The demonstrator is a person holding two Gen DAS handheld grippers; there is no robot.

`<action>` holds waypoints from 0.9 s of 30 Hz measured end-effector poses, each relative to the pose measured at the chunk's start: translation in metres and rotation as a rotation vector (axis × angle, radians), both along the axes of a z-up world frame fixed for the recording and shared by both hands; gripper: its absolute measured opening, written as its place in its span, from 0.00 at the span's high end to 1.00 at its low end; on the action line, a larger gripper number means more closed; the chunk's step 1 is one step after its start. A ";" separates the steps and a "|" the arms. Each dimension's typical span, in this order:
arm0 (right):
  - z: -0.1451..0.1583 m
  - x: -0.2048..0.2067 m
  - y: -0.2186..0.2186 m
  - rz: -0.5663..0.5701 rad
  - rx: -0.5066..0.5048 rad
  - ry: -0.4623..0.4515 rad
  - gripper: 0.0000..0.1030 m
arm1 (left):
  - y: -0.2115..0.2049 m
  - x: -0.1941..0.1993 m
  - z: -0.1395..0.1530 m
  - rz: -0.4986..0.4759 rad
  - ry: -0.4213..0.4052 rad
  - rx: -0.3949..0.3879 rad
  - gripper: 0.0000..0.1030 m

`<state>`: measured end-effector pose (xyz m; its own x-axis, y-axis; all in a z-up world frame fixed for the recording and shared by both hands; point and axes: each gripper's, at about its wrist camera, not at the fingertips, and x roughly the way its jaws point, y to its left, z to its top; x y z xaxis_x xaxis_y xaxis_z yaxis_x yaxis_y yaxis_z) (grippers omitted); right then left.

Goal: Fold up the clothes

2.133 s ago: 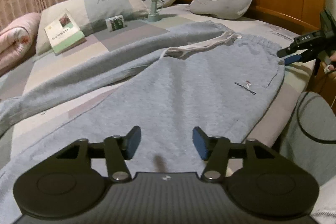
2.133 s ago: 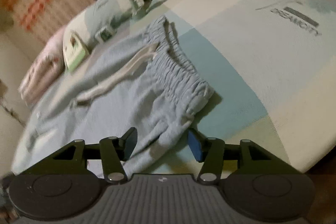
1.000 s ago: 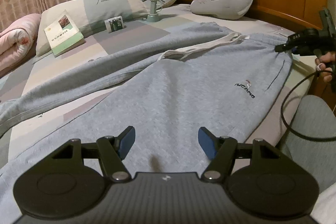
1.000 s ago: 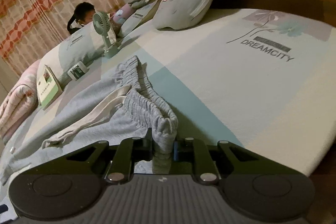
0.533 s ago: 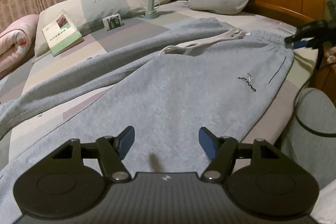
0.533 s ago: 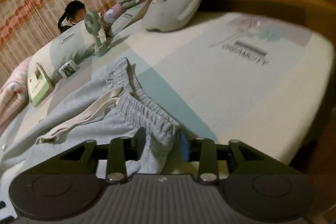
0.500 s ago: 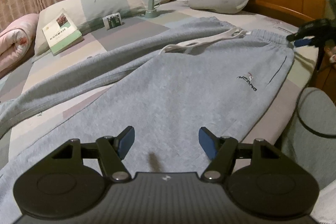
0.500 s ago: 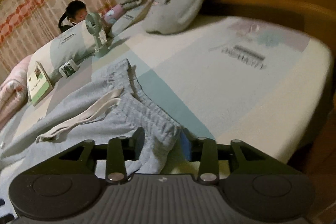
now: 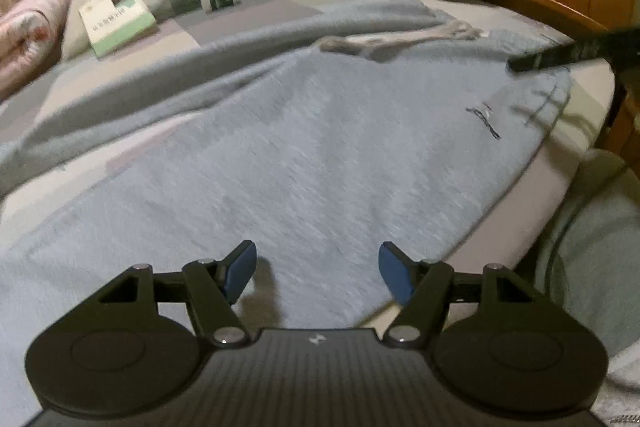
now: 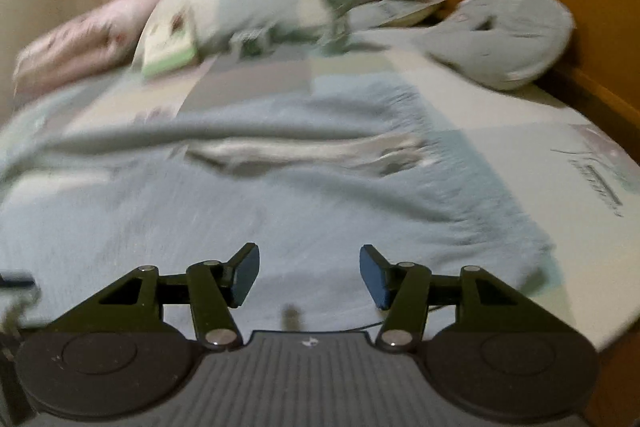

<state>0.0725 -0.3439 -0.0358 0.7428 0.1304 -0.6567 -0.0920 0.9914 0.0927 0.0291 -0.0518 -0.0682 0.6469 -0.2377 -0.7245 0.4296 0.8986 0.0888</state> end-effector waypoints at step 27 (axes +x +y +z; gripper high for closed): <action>-0.020 -0.018 0.043 0.056 -0.069 0.129 0.20 | 0.047 -0.001 0.004 0.116 0.085 -0.035 0.25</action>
